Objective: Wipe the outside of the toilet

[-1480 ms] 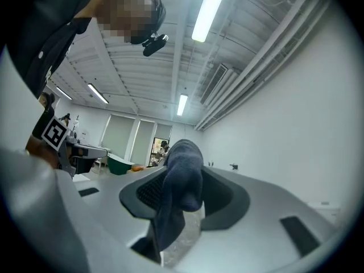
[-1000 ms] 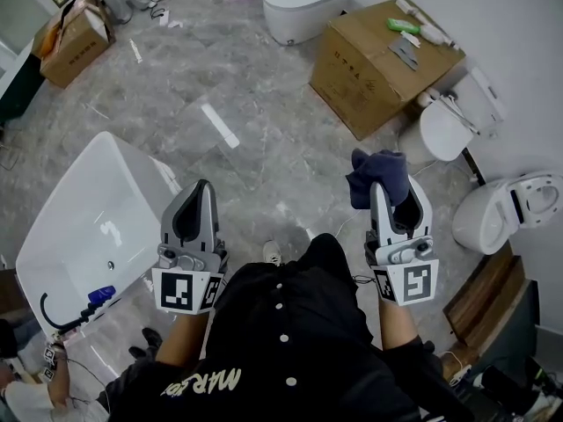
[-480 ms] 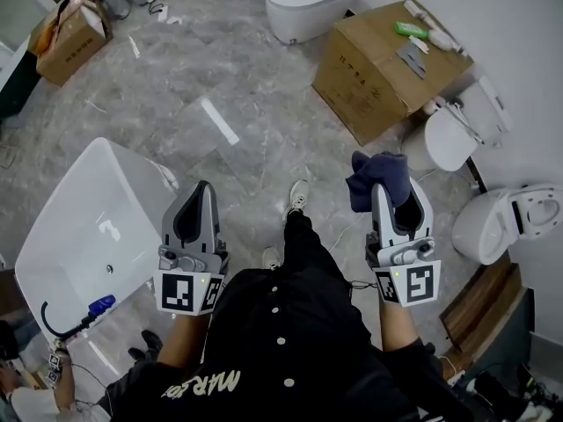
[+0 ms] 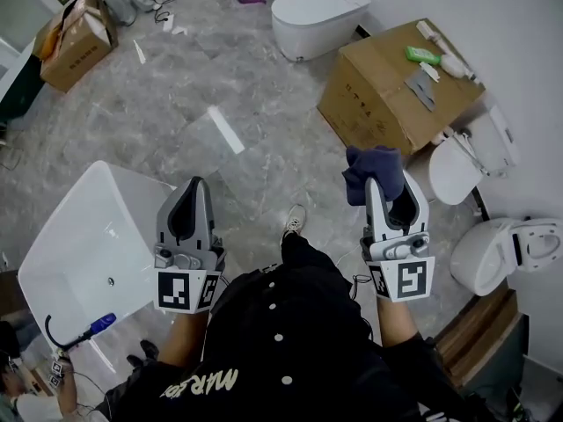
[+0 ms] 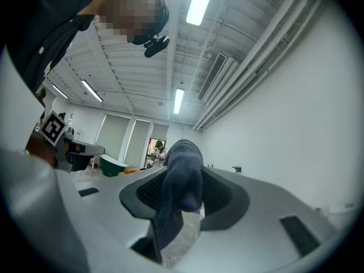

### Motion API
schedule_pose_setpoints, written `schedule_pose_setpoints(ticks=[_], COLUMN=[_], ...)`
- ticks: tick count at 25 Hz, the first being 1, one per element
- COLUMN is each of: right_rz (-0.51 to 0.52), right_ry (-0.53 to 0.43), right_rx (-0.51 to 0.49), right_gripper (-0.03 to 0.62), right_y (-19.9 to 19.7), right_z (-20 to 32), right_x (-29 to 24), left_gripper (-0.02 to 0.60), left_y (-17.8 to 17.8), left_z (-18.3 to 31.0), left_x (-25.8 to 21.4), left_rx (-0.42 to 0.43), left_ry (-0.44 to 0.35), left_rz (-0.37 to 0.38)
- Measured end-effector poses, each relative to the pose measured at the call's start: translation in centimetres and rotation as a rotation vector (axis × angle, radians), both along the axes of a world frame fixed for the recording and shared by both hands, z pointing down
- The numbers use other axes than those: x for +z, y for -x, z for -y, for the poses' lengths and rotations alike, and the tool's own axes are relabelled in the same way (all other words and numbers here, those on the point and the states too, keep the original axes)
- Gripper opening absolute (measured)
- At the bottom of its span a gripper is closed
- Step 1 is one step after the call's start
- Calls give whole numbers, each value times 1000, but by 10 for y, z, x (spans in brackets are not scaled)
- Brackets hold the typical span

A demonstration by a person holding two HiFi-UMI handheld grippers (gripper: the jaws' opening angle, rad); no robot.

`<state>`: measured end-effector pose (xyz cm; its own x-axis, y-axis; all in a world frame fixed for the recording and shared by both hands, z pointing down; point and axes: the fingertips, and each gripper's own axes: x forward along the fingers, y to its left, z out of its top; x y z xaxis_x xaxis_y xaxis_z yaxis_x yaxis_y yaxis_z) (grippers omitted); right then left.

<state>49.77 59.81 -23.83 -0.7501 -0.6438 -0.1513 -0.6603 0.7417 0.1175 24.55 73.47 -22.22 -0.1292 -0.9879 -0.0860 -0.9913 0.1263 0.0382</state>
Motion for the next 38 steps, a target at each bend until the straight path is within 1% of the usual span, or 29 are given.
schedule_pose_setpoints(ticks=[8, 12, 16, 23, 26, 30, 38], right_rz=[34, 40, 32, 21, 22, 23, 28], right_ry=[31, 25, 22, 59, 72, 66, 36], right_rx=[-33, -53, -73, -78, -71, -52, -10], right_gripper=[161, 161, 161, 163, 163, 163, 164], right_y=[19, 30, 45, 72, 90, 122, 209], right_z=[93, 133, 161, 198, 213, 236, 288], right_x=[1, 1, 2, 20, 23, 21, 6], left_gripper=[11, 11, 11, 11, 11, 11, 11], left_y=[17, 26, 36, 61, 80, 115, 209], left_z=[82, 118, 140, 162, 175, 203, 270], left_x=[-7, -9, -8, 13, 18, 19, 10], left_rx=[-34, -57, -86, -114, -114, -96, -53], left_ry=[-4, -6, -2, 41, 49, 39, 18], left_rz=[14, 22, 16, -5, -15, -22, -12])
